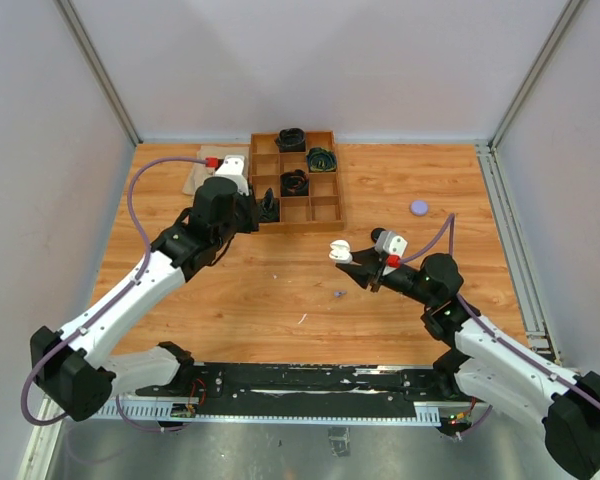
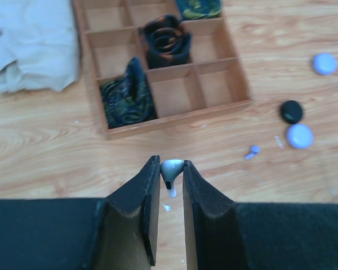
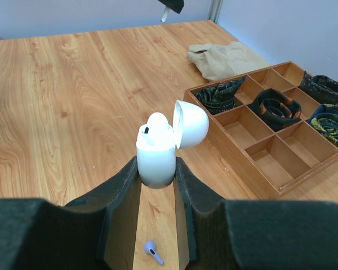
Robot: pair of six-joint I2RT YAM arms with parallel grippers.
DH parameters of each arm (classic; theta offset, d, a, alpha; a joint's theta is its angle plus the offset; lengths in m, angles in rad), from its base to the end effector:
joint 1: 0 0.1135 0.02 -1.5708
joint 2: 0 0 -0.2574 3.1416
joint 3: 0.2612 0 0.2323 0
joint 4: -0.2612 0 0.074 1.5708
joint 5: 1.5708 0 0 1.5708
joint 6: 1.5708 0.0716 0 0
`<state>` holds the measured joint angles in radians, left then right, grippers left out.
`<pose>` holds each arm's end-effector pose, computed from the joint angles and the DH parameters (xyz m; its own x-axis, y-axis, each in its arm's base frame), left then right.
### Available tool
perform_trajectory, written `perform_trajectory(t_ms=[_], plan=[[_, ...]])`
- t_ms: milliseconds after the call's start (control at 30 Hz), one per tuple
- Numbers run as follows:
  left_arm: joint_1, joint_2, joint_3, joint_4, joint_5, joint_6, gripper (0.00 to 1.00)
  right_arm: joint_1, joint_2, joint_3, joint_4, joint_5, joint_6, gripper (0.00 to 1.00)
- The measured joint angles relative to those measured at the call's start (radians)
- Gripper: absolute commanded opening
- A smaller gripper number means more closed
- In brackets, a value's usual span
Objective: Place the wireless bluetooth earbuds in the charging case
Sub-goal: Place the earbud in the charging case.
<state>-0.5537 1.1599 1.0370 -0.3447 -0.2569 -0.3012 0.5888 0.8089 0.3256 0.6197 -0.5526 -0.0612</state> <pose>0.2436 -0.1292 0.3169 -0.4598 -0.0531 -0.8864 0.1877 0.9698 -0.1554 0.1476 0.1438 0.2669 0.1682 0.0498 -0.9845 -0.8965 0.4229 -0.1318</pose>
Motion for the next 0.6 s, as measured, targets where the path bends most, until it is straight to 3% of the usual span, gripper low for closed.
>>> perform_trajectory(t_ms=[600], plan=[[-0.342, -0.093, -0.072, 0.240, -0.037, -0.026, 0.17, 0.000, 0.087, 0.031, 0.100, -0.015, 0.065, 0.12]])
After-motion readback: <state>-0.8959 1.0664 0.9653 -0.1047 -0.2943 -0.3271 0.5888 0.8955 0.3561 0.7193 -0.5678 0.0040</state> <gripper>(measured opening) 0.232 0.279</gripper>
